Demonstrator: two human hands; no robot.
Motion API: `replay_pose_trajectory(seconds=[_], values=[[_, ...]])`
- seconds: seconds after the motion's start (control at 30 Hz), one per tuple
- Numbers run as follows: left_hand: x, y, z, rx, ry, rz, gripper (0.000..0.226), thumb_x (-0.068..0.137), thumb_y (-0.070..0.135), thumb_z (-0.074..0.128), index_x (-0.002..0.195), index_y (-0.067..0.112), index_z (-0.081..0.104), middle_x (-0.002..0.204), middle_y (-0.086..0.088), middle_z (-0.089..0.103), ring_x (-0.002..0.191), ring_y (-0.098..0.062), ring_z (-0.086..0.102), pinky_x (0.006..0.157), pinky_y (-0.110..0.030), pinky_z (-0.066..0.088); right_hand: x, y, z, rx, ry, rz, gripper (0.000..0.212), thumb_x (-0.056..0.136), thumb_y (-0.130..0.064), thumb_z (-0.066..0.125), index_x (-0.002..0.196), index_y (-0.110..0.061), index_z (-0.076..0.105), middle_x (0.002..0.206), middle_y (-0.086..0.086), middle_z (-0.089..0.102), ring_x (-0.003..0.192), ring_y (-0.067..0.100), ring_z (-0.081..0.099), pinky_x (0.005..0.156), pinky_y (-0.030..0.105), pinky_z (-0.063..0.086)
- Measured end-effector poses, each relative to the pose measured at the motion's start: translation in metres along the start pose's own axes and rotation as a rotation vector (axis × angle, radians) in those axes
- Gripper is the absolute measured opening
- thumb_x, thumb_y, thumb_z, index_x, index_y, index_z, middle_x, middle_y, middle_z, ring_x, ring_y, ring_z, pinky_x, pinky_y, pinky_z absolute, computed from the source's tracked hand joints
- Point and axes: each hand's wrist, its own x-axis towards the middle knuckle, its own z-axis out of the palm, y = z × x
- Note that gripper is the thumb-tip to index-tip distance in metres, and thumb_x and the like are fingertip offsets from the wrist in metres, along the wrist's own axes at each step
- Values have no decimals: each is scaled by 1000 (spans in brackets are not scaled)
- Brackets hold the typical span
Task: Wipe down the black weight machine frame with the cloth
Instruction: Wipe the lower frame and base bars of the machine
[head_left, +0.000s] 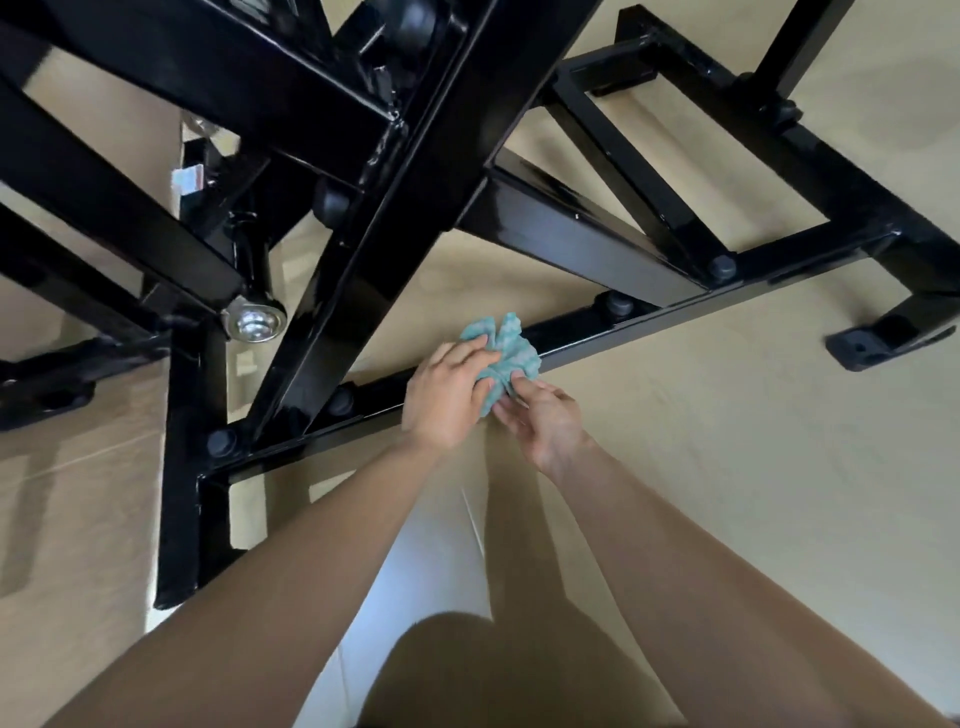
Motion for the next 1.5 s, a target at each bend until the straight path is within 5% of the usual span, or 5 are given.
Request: replay_pose_trajectory(seconds=[0.2,0.43,0.63,1.23,1.5], values=[[-43,-37,-12,237,82,62,48,74,8,82,120,17,72,129,-3,69,111,-23,67,85,-35,60,-7,40,25,-97,-48,95,42,94,0,65,134,7,51,98,16,70,77,22,70,71,31,62],[-75,-66,-24,383,108,52,56,75,5,81,129,9,67,135,-12,65,122,-28,64,99,-37,54,-21,66,45,-175,-160,250,18,97,-10,64,115,-10,61,95,9,75,86,25,73,76,41,61],[-76,-60,-26,262,129,-2,45,83,7,73,128,7,67,136,-12,65,126,-30,61,103,-42,52,-28,69,51,7,-160,347,34,99,-10,62,133,-8,60,93,11,76,87,27,71,63,37,61],[8,11,16,-48,34,-22,41,84,26,76,124,21,71,134,4,66,123,-22,57,99,-44,50,0,-36,-7,20,38,76,32,93,-3,67,124,3,65,120,18,71,98,28,68,59,28,60],[42,59,23,-34,-285,12,64,93,36,66,152,31,43,163,11,31,148,-14,25,116,-37,28,8,-91,-31,79,205,-105,20,89,3,70,109,4,67,116,16,70,104,29,70,80,32,62]])
